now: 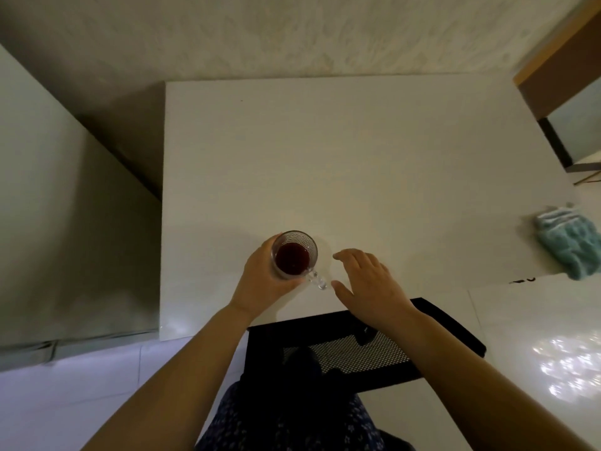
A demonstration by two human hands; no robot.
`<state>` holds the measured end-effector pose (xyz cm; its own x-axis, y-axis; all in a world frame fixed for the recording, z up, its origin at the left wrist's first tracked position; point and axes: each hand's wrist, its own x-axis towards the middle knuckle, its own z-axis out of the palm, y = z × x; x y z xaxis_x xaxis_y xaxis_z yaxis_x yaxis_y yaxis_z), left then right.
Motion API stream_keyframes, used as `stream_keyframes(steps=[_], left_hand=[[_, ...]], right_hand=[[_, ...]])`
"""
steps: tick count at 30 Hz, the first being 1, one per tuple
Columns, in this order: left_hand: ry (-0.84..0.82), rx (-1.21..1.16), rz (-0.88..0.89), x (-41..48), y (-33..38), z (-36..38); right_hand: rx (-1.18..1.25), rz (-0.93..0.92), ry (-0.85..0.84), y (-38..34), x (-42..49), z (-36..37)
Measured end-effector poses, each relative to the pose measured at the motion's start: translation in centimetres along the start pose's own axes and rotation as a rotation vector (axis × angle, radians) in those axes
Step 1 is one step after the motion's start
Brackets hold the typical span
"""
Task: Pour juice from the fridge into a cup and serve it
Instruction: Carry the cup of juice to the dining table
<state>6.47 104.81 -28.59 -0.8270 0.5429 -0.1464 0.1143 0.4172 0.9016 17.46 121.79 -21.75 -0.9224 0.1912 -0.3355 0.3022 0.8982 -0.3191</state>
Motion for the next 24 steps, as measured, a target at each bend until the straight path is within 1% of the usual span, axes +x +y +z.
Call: stream_keyframes(steps=[9, 15, 20, 24], left_hand=[[0.056, -0.065, -0.052, -0.1, -0.4, 0.5], [0.133, -0.077, -0.007, -0.6, -0.2, 0.1], [0.131, -0.093, 0.060, -1.8, 0.4, -2.5], [0.190, -0.048, 0.045, -3.9, -0.2, -5.4]], right_hand=[[0.016, 0.026, 0.022, -0.4, 0.4, 0.3], [0.012, 0.032, 0.038, -0.6, 0.4, -0.1], [0.001, -0.006, 0.061, -1.8, 0.6, -0.9], [-0.039, -0.120, 0.077, -3.5, 1.2, -1.6]])
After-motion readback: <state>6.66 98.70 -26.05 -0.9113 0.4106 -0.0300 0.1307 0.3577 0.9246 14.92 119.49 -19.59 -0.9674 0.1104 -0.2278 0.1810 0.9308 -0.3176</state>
